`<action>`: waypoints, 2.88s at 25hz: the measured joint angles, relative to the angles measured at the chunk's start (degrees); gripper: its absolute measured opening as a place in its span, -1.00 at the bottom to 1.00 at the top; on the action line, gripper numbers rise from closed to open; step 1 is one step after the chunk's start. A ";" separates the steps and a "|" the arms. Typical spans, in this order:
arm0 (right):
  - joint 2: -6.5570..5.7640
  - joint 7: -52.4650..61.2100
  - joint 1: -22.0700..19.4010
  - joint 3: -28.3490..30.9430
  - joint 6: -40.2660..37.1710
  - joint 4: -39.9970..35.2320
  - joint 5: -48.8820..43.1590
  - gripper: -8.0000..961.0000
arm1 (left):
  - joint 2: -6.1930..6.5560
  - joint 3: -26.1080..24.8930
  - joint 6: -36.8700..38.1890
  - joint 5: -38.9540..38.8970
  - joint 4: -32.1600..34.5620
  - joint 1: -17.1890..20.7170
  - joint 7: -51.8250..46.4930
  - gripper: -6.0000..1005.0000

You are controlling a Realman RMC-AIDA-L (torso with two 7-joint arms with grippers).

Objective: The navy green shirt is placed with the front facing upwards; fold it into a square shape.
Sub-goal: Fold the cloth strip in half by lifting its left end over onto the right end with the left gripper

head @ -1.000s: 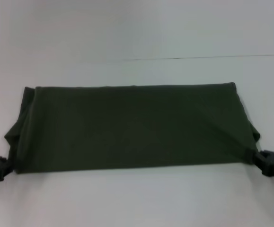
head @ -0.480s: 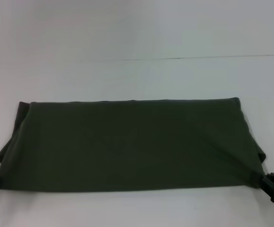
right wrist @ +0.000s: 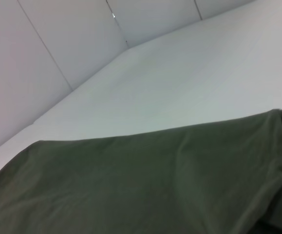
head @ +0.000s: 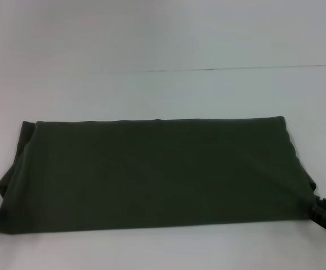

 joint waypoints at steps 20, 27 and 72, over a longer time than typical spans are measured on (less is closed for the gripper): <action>0.45 -2.65 2.99 8.99 -6.15 -3.43 -0.94 0.64 | -0.23 -5.45 -3.10 -16.46 -3.25 -1.42 -2.68 0.23; 1.51 -3.16 6.46 7.61 -5.31 -1.93 -8.36 0.67 | -0.15 -4.81 -4.15 -16.15 -10.47 -3.19 -2.38 0.23; 0.41 -7.56 9.97 18.23 -15.18 0.90 -9.05 0.66 | 5.17 3.98 -8.29 6.01 -4.44 -13.47 -37.91 0.29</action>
